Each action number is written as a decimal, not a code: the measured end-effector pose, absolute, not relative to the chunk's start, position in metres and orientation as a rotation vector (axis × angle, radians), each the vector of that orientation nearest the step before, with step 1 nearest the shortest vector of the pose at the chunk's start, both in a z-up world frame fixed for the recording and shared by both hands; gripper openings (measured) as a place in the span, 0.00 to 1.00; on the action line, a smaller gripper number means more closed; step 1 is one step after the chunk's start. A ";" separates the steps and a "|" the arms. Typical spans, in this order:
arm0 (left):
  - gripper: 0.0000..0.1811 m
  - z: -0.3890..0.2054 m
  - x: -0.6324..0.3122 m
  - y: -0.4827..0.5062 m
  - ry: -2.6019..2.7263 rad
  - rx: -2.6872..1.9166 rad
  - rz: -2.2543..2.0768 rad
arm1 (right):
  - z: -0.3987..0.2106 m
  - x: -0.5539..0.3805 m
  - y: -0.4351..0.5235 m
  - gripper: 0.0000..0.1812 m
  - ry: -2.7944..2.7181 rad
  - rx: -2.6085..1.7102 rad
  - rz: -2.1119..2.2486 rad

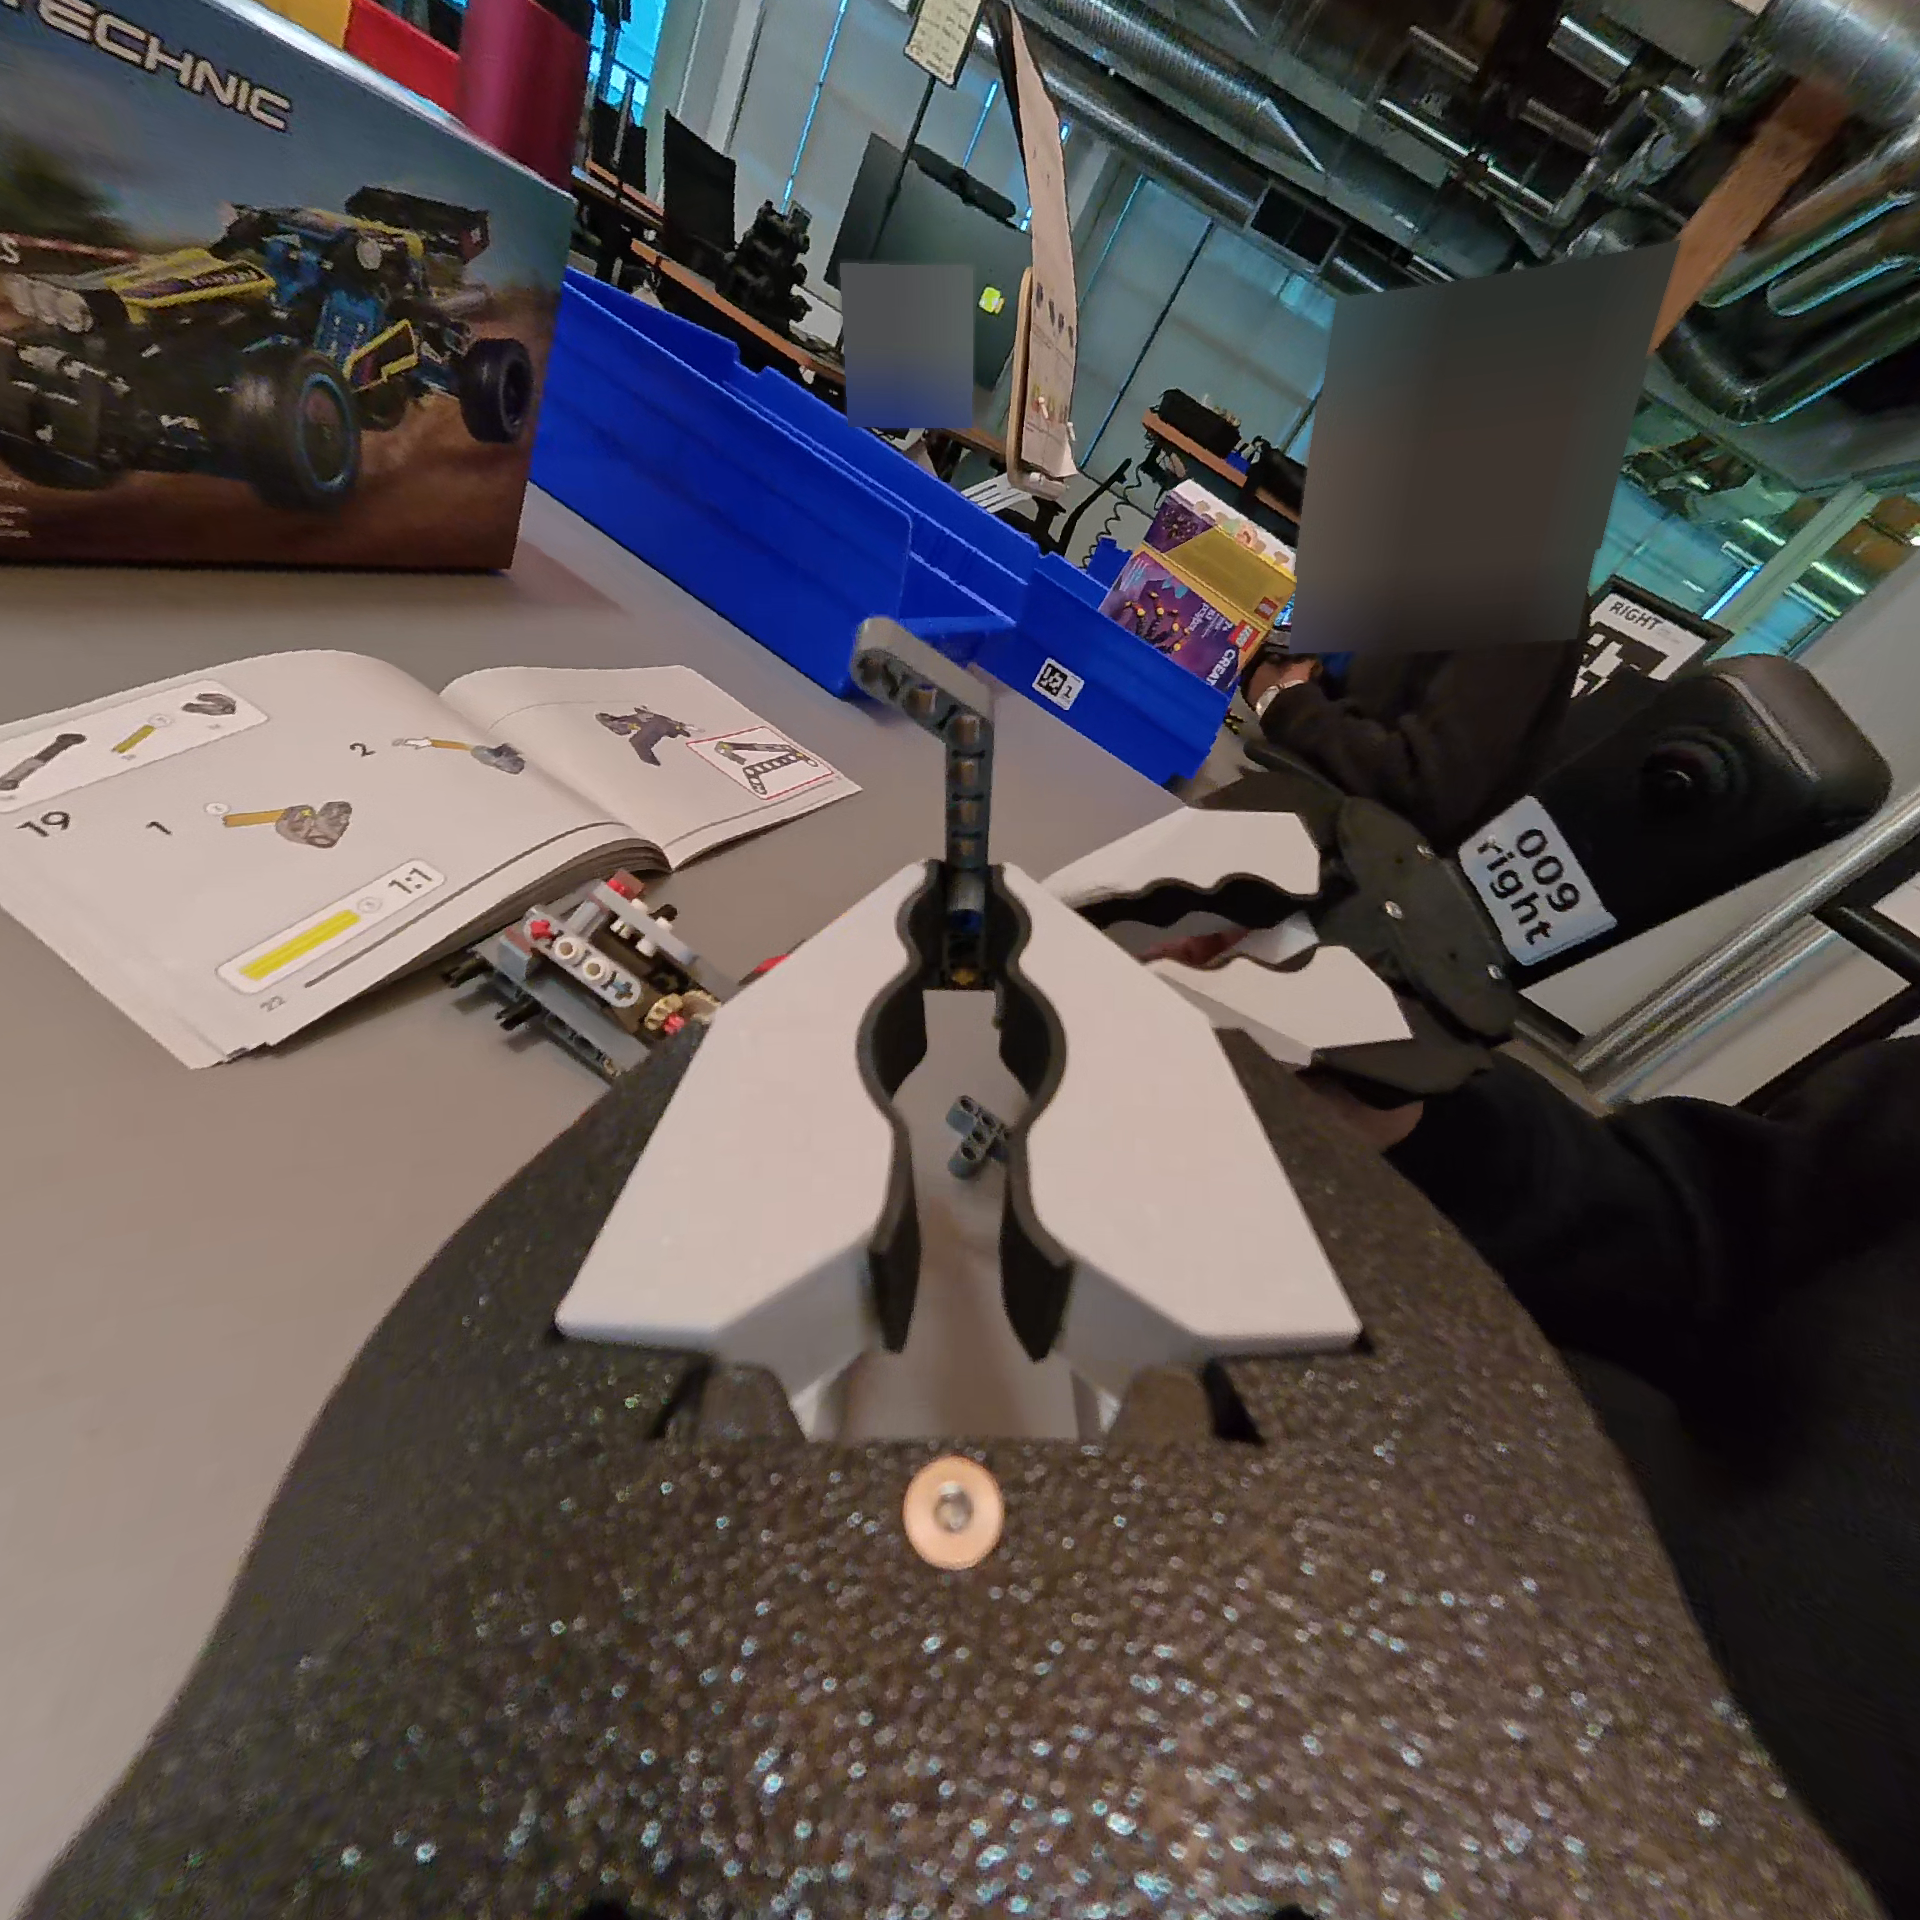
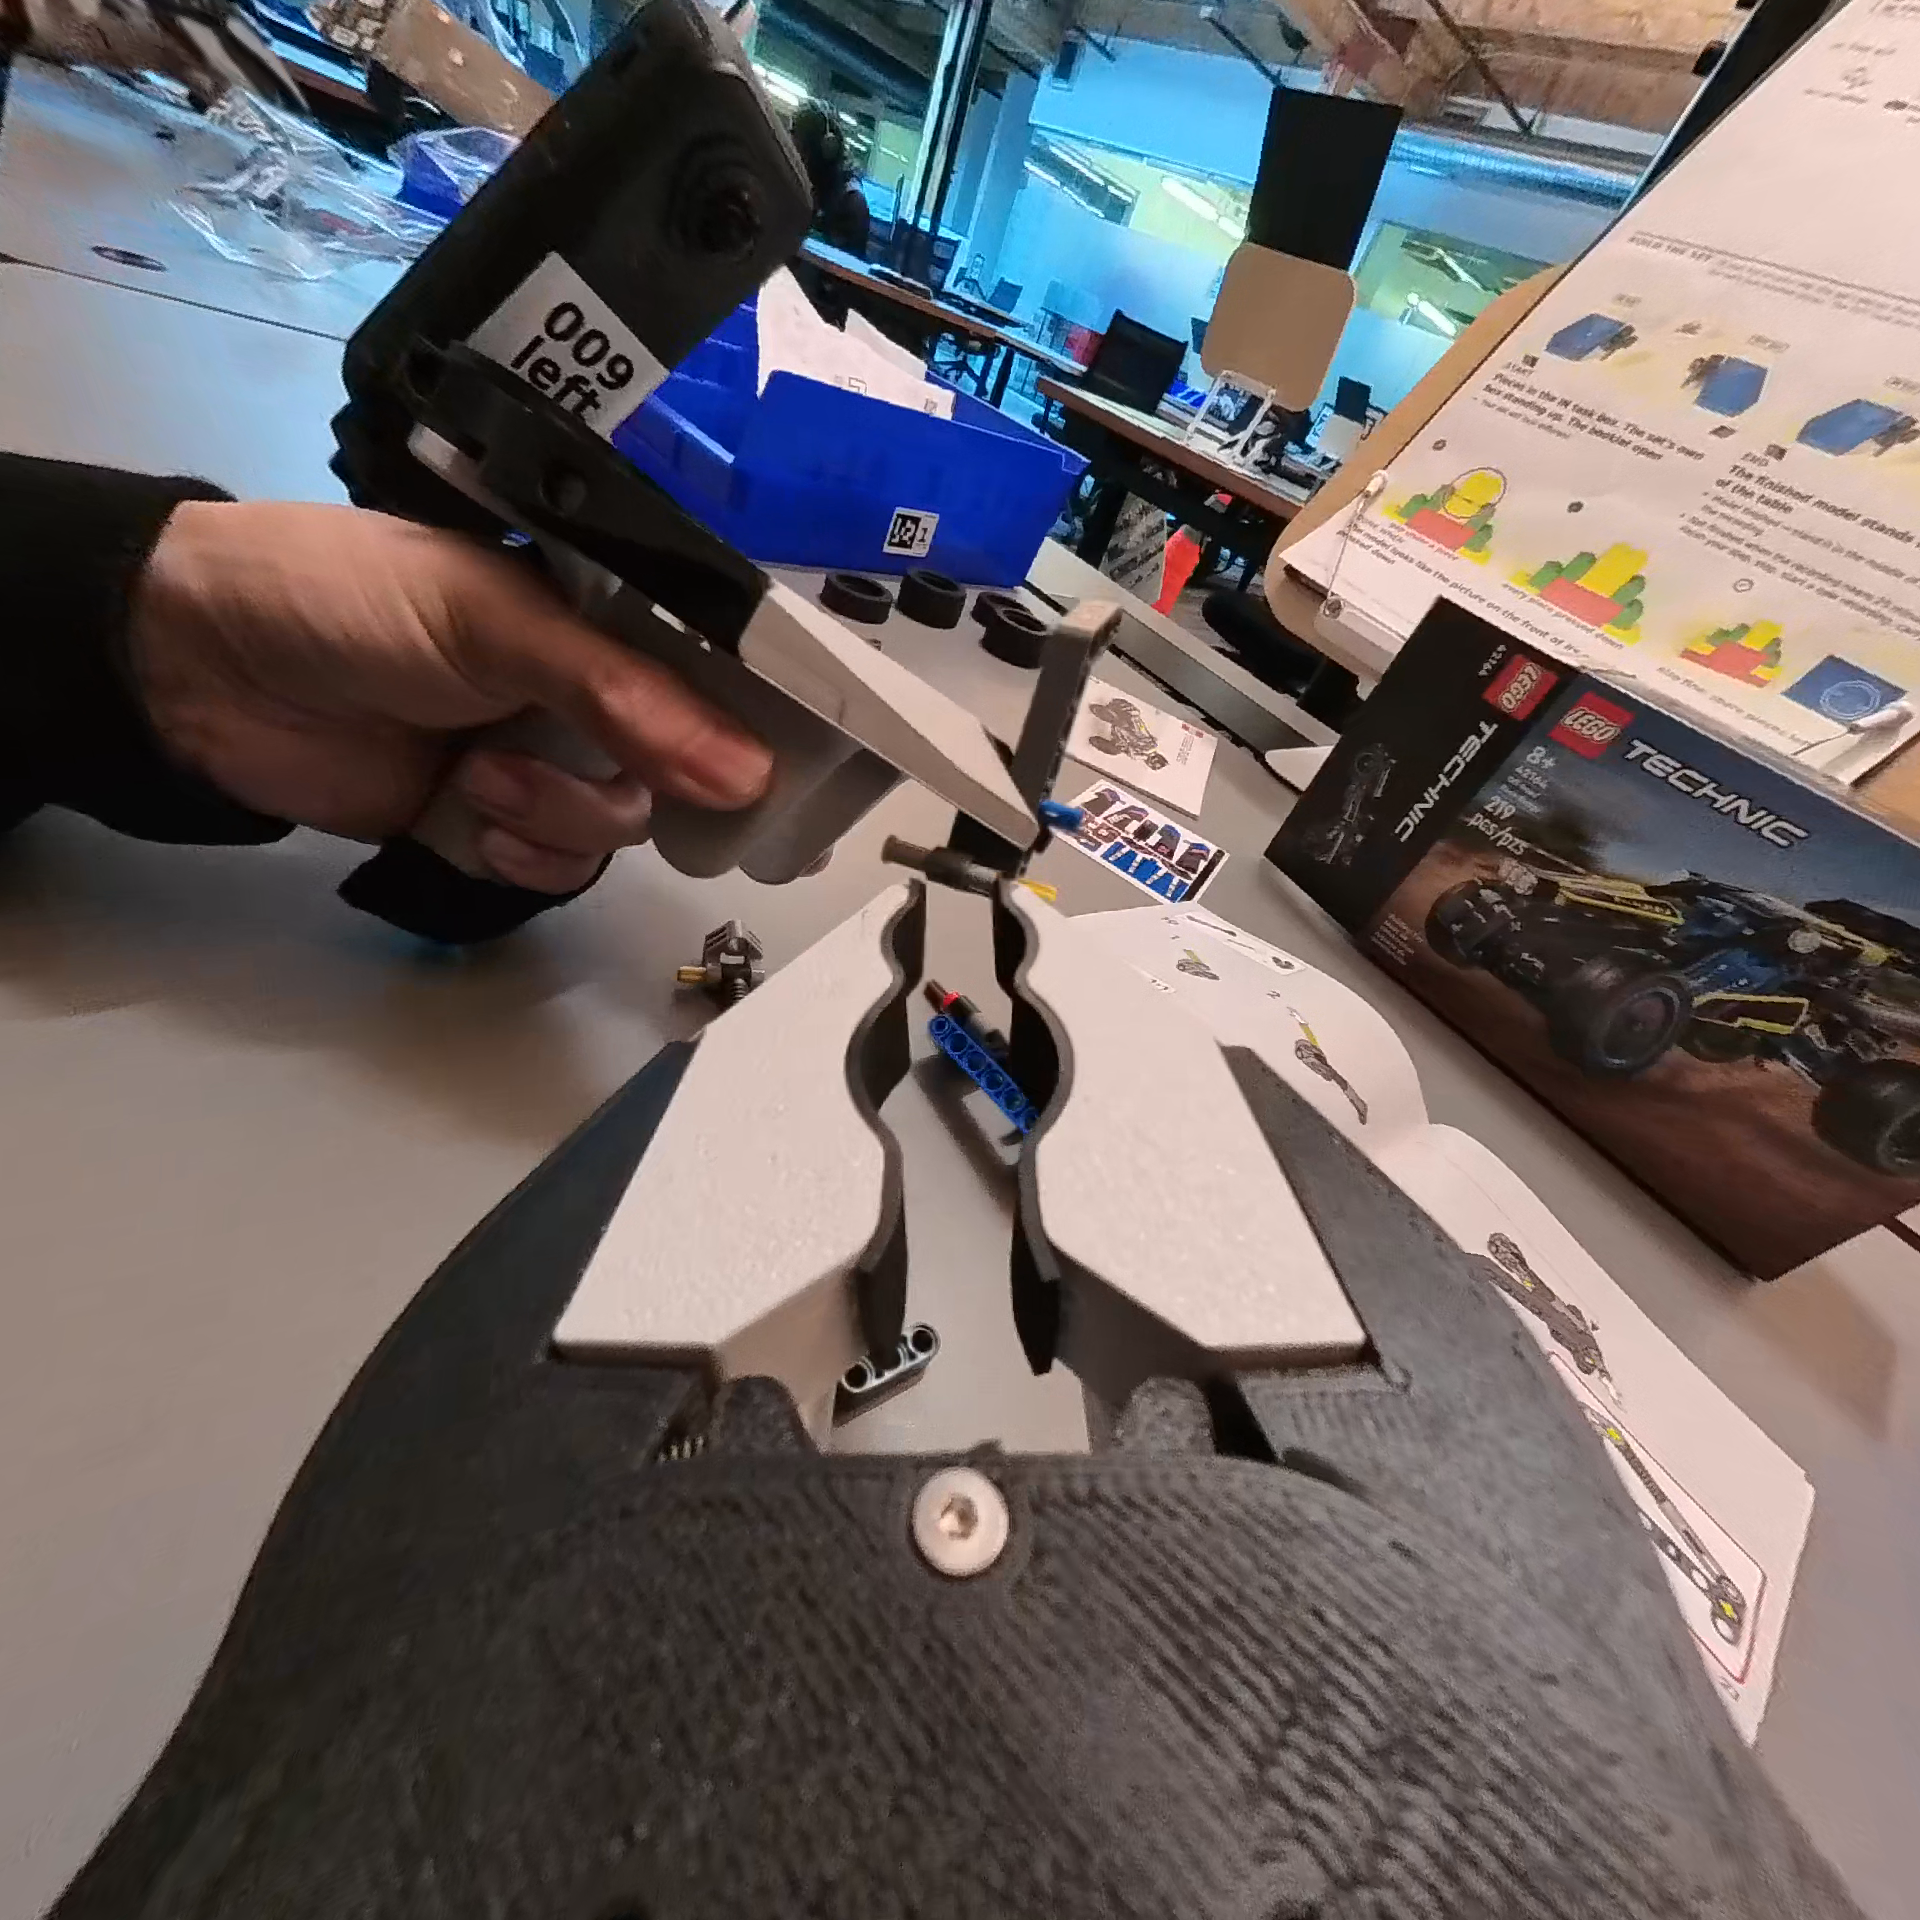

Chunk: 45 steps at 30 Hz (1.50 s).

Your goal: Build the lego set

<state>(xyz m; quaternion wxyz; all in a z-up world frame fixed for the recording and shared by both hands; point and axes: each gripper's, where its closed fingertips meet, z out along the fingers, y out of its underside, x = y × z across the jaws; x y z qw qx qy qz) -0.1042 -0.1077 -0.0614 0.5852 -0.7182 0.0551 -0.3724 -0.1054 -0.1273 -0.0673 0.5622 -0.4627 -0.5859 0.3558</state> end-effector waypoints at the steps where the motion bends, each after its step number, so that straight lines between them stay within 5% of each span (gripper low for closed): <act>1: 0.03 -0.062 -0.104 -0.107 0.130 -1.676 -0.866 | -0.069 -0.106 -0.129 0.06 -1.393 -1.086 0.836; 24: 0.03 -0.097 -0.083 -0.144 0.518 -1.908 -0.943 | -0.153 -0.054 -0.119 0.19 -1.980 -1.488 0.863; 28: 0.03 -0.097 -0.081 -0.146 0.533 -1.906 -0.966 | -0.154 -0.055 -0.126 0.12 -2.014 -1.460 0.883; 35: 0.03 -0.104 -0.084 -0.149 0.504 -1.968 -0.972 | -0.153 -0.059 -0.122 0.12 -1.714 -1.719 0.782; 39: 0.03 -0.110 -0.086 -0.151 0.460 -2.016 -1.043 | -0.153 -0.054 -0.141 0.21 -1.764 -1.700 0.756; 45: 0.03 -0.105 -0.091 -0.150 0.376 -1.991 -1.175 | -0.142 -0.044 -0.113 0.14 -1.776 -1.642 0.787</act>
